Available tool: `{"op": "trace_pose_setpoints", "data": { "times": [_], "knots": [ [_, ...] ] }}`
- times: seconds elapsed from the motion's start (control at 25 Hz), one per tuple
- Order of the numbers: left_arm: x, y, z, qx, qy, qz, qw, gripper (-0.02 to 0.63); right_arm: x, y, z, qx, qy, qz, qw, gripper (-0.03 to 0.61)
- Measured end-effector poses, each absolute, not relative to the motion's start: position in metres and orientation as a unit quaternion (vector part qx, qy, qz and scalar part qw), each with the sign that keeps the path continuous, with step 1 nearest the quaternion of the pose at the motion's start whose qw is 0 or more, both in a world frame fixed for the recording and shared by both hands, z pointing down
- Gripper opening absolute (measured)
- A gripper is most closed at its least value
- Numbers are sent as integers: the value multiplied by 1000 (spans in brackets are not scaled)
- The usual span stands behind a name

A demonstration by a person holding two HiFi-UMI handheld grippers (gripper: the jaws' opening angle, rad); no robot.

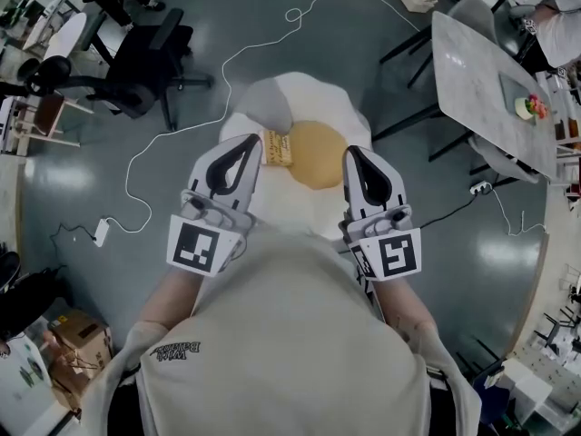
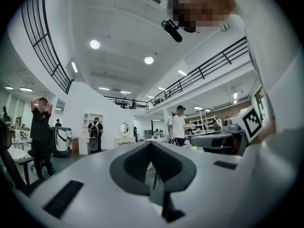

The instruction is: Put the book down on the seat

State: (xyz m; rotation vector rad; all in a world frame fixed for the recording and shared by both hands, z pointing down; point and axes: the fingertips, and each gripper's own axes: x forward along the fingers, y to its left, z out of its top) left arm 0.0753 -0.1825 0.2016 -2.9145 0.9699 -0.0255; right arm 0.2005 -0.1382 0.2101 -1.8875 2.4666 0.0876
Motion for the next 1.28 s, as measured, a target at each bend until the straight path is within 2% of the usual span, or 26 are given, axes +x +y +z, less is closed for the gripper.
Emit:
{"op": "trace_pose_setpoints", "data": {
  "times": [0.32, 1.28],
  "knots": [
    [69, -185, 204, -946, 324, -15, 27, 9, 190, -139, 200, -598, 799, 65, -20, 9],
    [58, -174, 216, -943, 331, -29, 32, 9, 183, -127, 199, -590, 805, 60, -21, 9]
  ]
}}
